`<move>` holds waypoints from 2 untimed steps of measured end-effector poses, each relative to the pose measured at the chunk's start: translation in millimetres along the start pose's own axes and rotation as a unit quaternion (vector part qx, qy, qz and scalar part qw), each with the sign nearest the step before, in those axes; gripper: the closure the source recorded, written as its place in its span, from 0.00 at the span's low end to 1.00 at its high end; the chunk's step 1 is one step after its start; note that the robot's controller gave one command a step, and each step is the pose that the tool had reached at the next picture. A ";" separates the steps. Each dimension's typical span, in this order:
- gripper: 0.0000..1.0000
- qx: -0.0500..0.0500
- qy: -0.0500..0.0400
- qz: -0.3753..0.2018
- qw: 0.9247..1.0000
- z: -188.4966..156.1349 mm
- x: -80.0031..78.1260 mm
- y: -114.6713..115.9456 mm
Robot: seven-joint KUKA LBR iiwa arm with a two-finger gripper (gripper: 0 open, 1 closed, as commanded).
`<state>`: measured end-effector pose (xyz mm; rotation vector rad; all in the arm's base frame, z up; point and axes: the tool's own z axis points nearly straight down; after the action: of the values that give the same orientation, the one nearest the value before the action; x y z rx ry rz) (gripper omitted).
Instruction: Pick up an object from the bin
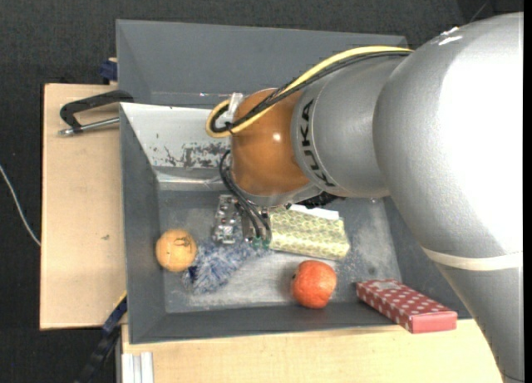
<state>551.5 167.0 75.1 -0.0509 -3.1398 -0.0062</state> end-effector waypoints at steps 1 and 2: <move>1.00 0.000 0.000 0.000 1.000 0.0 0.0 0.0; 0.00 0.001 -0.002 0.020 1.000 -130.1 -4.0 -22.0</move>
Offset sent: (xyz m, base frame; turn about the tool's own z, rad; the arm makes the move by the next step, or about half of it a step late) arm 0.0033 -0.0250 0.1370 0.0436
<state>555.0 144.3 205.1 -0.1146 -3.1413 -0.0025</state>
